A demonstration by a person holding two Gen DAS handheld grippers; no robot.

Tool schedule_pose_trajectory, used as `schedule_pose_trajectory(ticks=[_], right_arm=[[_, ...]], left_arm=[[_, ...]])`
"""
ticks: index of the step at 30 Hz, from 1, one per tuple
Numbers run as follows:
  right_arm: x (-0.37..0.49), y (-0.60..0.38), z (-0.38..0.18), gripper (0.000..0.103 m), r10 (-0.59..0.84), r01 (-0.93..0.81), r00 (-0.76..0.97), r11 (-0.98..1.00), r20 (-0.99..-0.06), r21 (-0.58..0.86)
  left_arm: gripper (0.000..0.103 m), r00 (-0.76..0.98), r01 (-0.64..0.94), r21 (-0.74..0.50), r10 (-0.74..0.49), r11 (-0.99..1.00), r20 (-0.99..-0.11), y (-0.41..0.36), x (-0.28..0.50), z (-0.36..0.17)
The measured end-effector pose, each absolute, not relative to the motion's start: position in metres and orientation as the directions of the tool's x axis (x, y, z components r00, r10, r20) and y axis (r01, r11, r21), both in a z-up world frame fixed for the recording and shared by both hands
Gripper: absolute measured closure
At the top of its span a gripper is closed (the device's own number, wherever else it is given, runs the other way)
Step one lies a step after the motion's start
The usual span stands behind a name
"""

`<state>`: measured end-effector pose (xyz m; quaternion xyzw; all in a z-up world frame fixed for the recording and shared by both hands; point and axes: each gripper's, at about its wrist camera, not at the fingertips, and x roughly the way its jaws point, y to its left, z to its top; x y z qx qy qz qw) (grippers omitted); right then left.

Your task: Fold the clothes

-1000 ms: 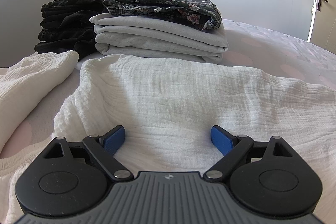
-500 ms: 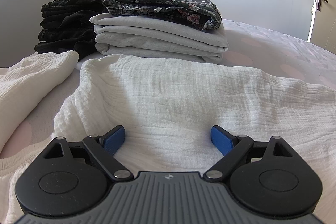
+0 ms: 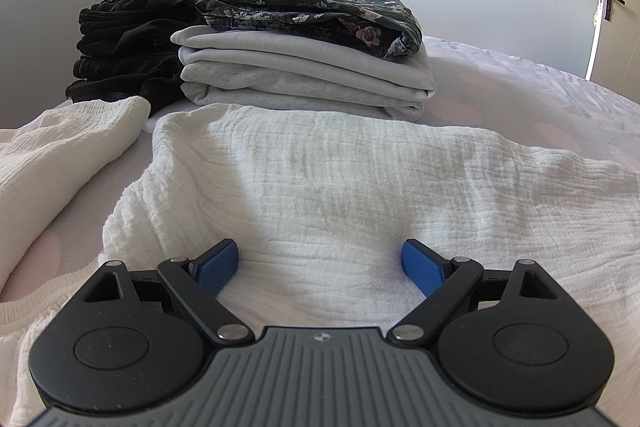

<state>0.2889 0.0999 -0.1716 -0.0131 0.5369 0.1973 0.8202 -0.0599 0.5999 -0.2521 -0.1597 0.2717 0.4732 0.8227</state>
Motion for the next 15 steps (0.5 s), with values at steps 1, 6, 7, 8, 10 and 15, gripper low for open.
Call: schedule_pose_trajectory(ticks=[1, 6, 7, 8, 10, 15], right_arm=[[0.289, 0.099, -0.173, 0.041, 0.320, -0.344, 0.337, 0.917, -0.885, 0.201], [0.289, 0.096, -0.178, 0.041, 0.371, -0.353, 0.313, 0.900, -0.874, 0.256], [0.289, 0.095, -0.179, 0.041, 0.375, -0.353, 0.312, 0.899, -0.873, 0.260], [0.290, 0.093, -0.180, 0.041, 0.369, -0.345, 0.309, 0.902, -0.876, 0.258], [0.290, 0.090, -0.184, 0.041, 0.355, -0.328, 0.304, 0.910, -0.884, 0.253], [0.295, 0.080, -0.201, 0.042, 0.331, -0.289, 0.270, 0.924, -0.904, 0.252]], left_arm=[[0.000, 0.405, -0.865, -0.006, 0.692, 0.501, -0.598, 0.600, -0.060, -0.252], [0.000, 0.404, -0.865, -0.006, 0.692, 0.501, -0.598, 0.600, -0.060, -0.252], [0.000, 0.404, -0.865, -0.006, 0.692, 0.501, -0.598, 0.600, -0.060, -0.252], [0.000, 0.404, -0.865, -0.006, 0.692, 0.501, -0.598, 0.600, -0.060, -0.252], [0.000, 0.404, -0.866, -0.005, 0.692, 0.501, -0.598, 0.600, -0.060, -0.252], [0.000, 0.404, -0.866, -0.006, 0.692, 0.501, -0.598, 0.600, -0.060, -0.252]])
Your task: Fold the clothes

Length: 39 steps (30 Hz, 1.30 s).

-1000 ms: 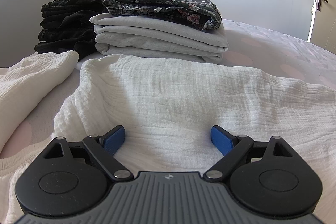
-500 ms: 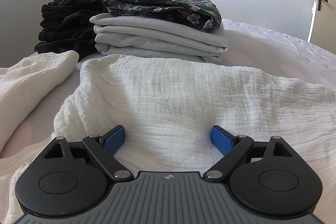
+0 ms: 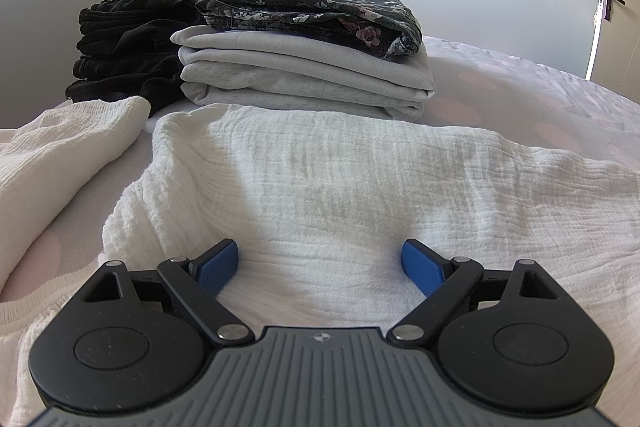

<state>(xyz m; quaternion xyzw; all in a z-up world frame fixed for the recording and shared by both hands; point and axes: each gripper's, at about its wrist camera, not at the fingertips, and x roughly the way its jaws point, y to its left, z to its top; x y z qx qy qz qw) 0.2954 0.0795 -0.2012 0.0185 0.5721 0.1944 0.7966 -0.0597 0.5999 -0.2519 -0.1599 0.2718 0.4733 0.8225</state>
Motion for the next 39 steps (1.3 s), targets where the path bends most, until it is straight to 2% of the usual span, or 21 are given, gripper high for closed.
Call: schedule_pose_trajectory(ticks=[4, 14, 15, 16, 17, 19, 25, 32, 39], right_arm=[[0.299, 0.074, -0.208, 0.042, 0.359, -0.256, 0.242, 0.920, -0.902, 0.297], [0.300, 0.080, -0.210, 0.041, 0.360, -0.284, 0.230, 0.914, -0.904, 0.291], [0.300, 0.081, -0.210, 0.045, 0.357, -0.290, 0.230, 0.913, -0.905, 0.287], [0.300, 0.082, -0.209, 0.056, 0.354, -0.296, 0.229, 0.913, -0.906, 0.282], [0.300, 0.083, -0.209, 0.061, 0.352, -0.300, 0.228, 0.912, -0.908, 0.279], [0.300, 0.082, -0.207, 0.086, 0.362, -0.294, 0.219, 0.910, -0.906, 0.293], [0.297, 0.073, -0.191, 0.094, 0.387, -0.286, 0.240, 0.905, -0.890, 0.316], [0.301, 0.064, -0.176, 0.096, 0.391, -0.279, 0.282, 0.907, -0.876, 0.315], [0.308, 0.036, -0.158, 0.097, 0.370, -0.239, 0.332, 0.923, -0.868, 0.302]], left_arm=[[0.000, 0.404, -0.865, -0.006, 0.692, 0.501, -0.598, 0.600, -0.060, -0.252], [0.000, 0.404, -0.866, -0.005, 0.693, 0.501, -0.597, 0.600, -0.060, -0.252], [0.000, 0.404, -0.866, -0.005, 0.693, 0.501, -0.597, 0.600, -0.060, -0.252], [0.000, 0.404, -0.866, -0.005, 0.693, 0.501, -0.596, 0.600, -0.060, -0.252], [0.000, 0.405, -0.866, -0.005, 0.693, 0.501, -0.597, 0.600, -0.060, -0.252], [0.000, 0.404, -0.866, -0.005, 0.693, 0.501, -0.597, 0.600, -0.060, -0.252], [0.000, 0.399, -0.866, 0.005, 0.697, 0.500, -0.596, 0.599, -0.058, -0.252], [0.000, 0.415, -0.864, -0.023, 0.687, 0.503, -0.596, 0.601, -0.062, -0.249], [0.000, 0.450, -0.827, 0.016, 0.679, 0.562, -0.580, 0.588, -0.069, -0.209]])
